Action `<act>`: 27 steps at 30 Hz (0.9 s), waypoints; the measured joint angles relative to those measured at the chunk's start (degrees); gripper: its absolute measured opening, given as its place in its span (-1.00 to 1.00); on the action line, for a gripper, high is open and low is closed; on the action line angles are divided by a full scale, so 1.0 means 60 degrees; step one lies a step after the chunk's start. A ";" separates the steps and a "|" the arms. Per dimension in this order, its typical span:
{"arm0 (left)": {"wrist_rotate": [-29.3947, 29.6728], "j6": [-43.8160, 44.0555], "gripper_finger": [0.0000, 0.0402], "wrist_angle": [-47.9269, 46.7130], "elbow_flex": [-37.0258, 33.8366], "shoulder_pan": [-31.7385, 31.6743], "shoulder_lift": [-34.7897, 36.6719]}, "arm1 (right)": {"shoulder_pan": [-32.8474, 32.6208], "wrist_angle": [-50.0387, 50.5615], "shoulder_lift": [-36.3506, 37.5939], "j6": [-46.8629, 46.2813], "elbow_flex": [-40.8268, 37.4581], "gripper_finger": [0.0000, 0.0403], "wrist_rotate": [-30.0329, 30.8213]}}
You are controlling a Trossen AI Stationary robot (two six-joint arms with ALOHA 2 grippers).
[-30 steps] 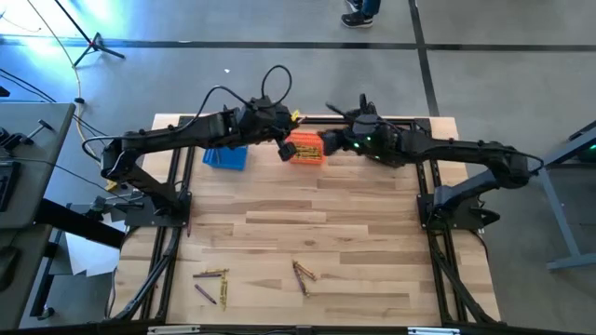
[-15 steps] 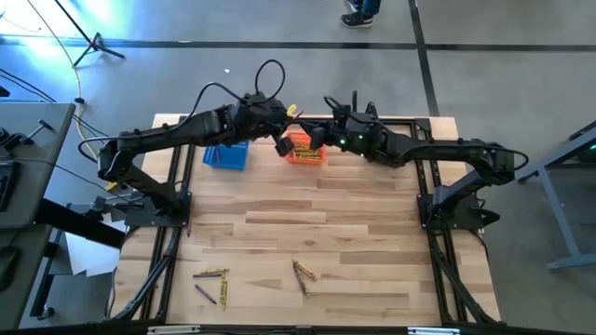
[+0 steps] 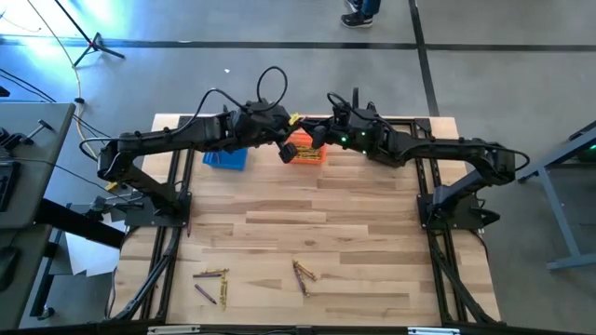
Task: Sort crayons
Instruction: Put the top red crayon into the black bin
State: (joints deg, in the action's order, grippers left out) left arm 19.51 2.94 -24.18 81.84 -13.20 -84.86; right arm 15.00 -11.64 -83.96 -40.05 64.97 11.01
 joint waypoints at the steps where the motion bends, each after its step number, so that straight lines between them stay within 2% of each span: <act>1: -0.0010 0.0000 -1.00 0.0006 0.0000 0.0047 0.0000 | -0.0002 -0.0051 0.0000 0.0002 0.0000 -0.34 0.0000; 13: -0.0355 0.0000 -1.00 0.0068 0.0000 0.0111 -0.0051 | -0.0007 -0.0494 0.0000 0.0252 0.0000 -0.37 0.0014; 18: -0.0408 -0.0011 -1.00 0.0287 0.0000 0.0111 -0.0087 | -0.0007 -0.0484 0.0000 0.0251 0.0000 -0.56 0.0007; 23: -0.0415 -0.0026 -1.00 0.0314 0.0000 0.0085 -0.0091 | -0.0007 -0.0500 0.0000 0.0283 0.0000 -0.91 -0.0047; 27: -0.0408 -0.0026 -1.00 0.0429 0.0000 0.0078 -0.0091 | -0.0004 -0.0531 0.0004 0.0266 0.0000 -0.92 -0.0096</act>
State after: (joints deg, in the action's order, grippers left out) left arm 17.06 2.79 -21.60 81.84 -12.73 -85.41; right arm 14.98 -14.83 -83.94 -38.46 64.97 10.44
